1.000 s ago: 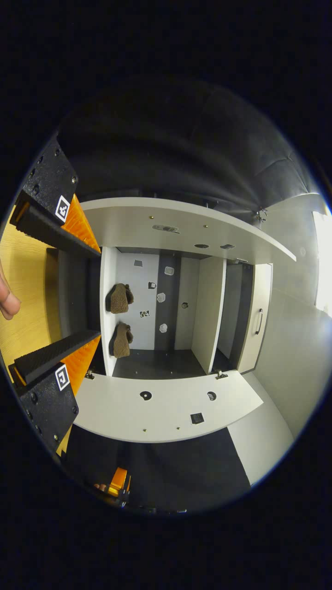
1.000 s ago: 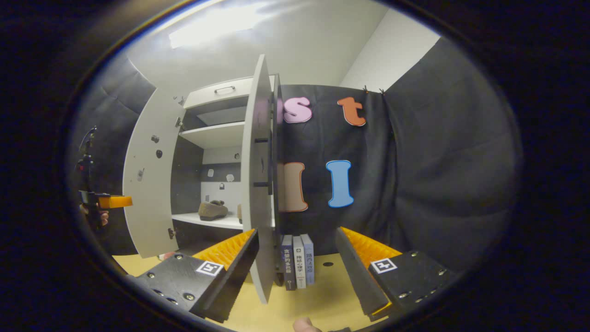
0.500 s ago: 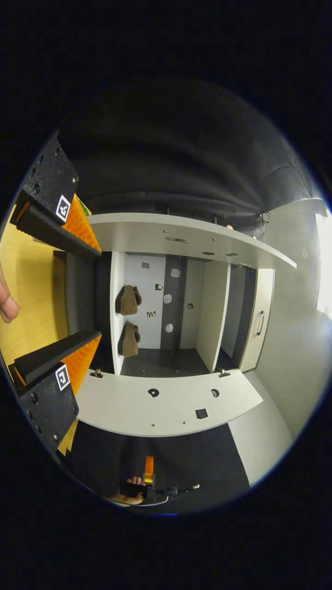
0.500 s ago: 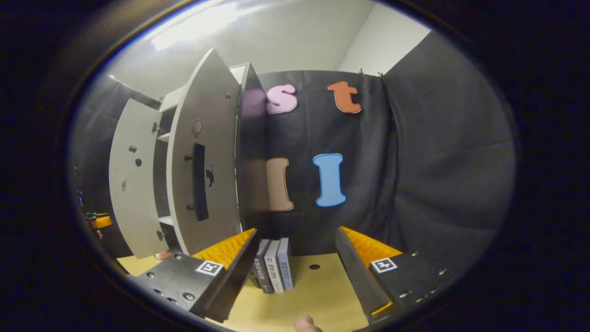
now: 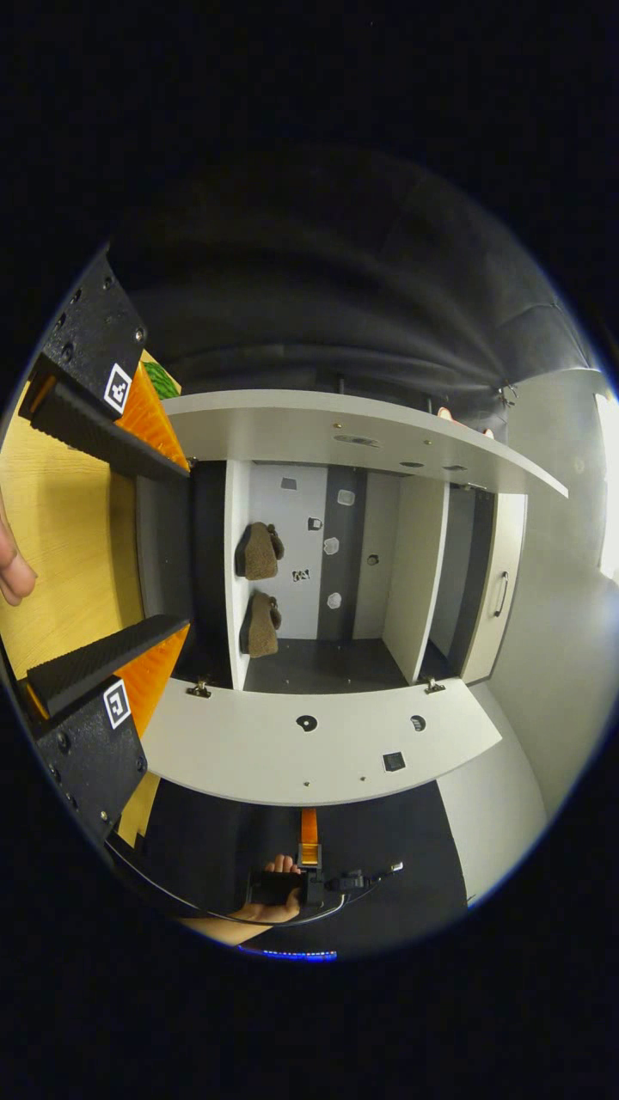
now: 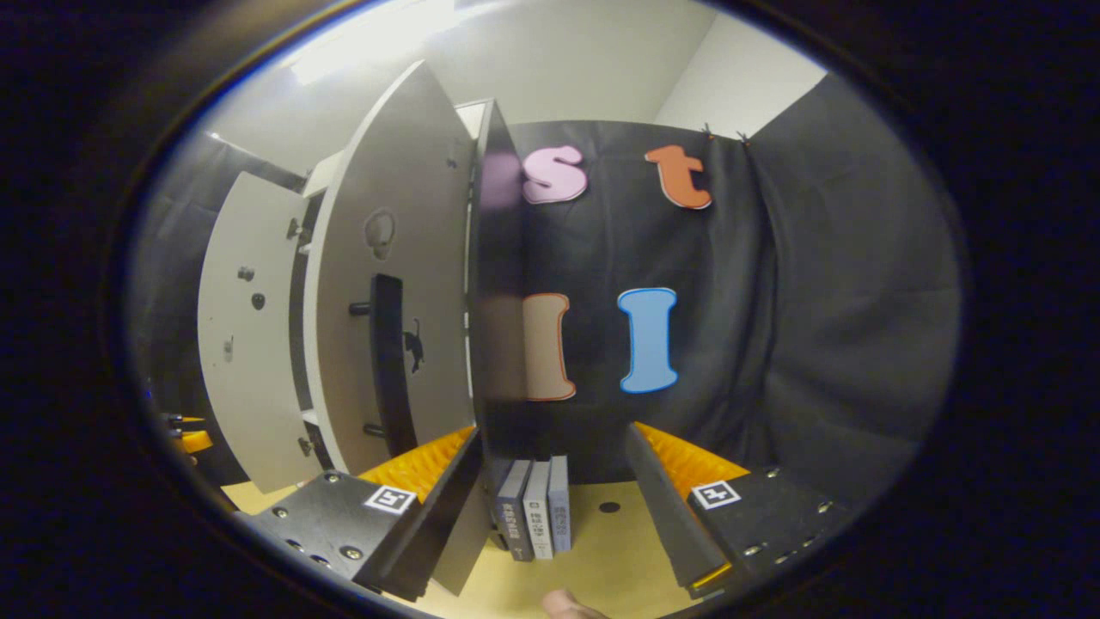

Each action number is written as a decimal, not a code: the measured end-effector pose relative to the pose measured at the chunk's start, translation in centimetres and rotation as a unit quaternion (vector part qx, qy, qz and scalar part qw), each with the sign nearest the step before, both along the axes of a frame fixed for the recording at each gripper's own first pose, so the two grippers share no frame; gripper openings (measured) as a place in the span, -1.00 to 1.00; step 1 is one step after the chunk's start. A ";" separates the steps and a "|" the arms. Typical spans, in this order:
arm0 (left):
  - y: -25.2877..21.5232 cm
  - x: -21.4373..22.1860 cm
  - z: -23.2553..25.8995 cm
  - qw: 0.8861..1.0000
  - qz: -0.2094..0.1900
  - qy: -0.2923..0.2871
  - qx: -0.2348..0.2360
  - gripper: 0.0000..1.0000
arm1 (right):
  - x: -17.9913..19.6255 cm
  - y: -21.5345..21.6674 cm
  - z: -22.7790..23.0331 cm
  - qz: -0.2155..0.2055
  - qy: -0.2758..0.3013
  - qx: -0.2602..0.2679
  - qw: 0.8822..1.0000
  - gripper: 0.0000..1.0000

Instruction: Grab one shoe with the right hand and put it into the shoe cabinet, grab the other shoe with the left hand and put it into the shoe cabinet; then close the right door with the right hand and the left door with the left hand.

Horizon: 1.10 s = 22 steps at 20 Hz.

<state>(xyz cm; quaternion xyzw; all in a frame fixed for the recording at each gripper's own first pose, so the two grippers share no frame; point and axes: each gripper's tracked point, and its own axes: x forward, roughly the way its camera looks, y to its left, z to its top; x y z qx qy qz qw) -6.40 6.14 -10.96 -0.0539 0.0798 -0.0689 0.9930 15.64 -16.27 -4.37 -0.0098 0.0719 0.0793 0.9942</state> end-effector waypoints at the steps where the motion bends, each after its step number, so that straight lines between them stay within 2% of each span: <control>1: 0.3 0.1 -0.4 1.000 0.001 0.004 -0.001 0.92 | 0.2 0.9 -0.1 -0.006 0.009 0.000 1.000 1.00; 2: 0.7 0.1 -0.8 1.000 0.004 0.009 -0.002 0.93 | 0.0 3.1 -0.1 0.015 0.013 0.010 1.000 1.00; 3: 1.1 0.3 -1.0 1.000 0.007 0.010 0.000 0.93 | 0.9 3.9 -0.2 0.002 0.004 -0.009 1.000 0.88; 5: 1.5 0.1 -1.5 1.000 0.012 0.014 0.003 0.86 | 0.0 4.4 2.0 -0.022 -0.030 -0.047 0.998 0.63; 7: 1.7 0.0 -1.7 1.000 0.014 0.013 -0.001 0.93 | -0.2 5.5 2.5 -0.032 -0.040 -0.053 0.997 0.71; 8: 1.8 0.0 -1.7 1.000 0.013 0.012 -0.001 0.93 | -0.3 6.0 2.3 -0.029 -0.035 -0.050 0.998 0.65; 11: 1.2 -0.1 -1.6 1.000 0.004 0.009 -0.001 0.93 | -0.6 7.7 2.1 -0.016 -0.031 -0.044 0.998 0.70; 12: 1.1 -0.2 -1.6 1.000 -0.001 0.008 -0.001 0.86 | -0.7 8.1 2.2 -0.014 -0.033 -0.043 0.998 0.65; 13: 0.9 -0.3 -1.6 1.000 -0.004 0.007 0.000 0.93 | -0.7 8.6 2.1 -0.011 -0.034 -0.043 0.998 0.66; 15: 0.9 -0.5 -1.6 1.000 -0.005 0.006 0.003 0.93 | -0.7 9.5 2.0 -0.006 -0.036 -0.039 0.999 0.70; 16: 1.0 -0.6 -1.6 1.000 -0.006 0.005 0.005 0.86 | -0.8 9.9 1.9 -0.002 -0.036 -0.037 0.999 0.70; 17: 1.0 -0.8 -1.5 1.000 -0.006 0.004 0.006 0.93 | -0.8 10.4 1.9 0.001 -0.035 -0.035 0.999 0.70; 18: 1.1 -0.8 -1.4 1.000 -0.007 0.001 0.007 0.86 | -0.7 10.6 1.8 0.002 -0.034 -0.033 0.999 0.70; 19: 1.1 -0.8 -1.3 1.000 -0.007 -0.001 0.007 0.93 | -0.7 10.8 1.8 0.003 -0.033 -0.032 0.999 0.66; 20: 1.2 -0.8 -1.4 1.000 -0.007 -0.001 0.007 0.93 | -0.8 11.1 1.7 0.004 -0.033 -0.032 0.999 0.70; 21: 1.3 -0.8 -1.4 1.000 -0.005 -0.001 0.007 0.93 | -0.7 11.6 1.7 0.006 -0.033 -0.032 0.999 0.65; 22: 1.4 -0.8 -1.5 1.000 -0.005 0.000 0.009 0.93 | -0.6 12.0 1.6 0.009 -0.032 -0.029 0.999 0.71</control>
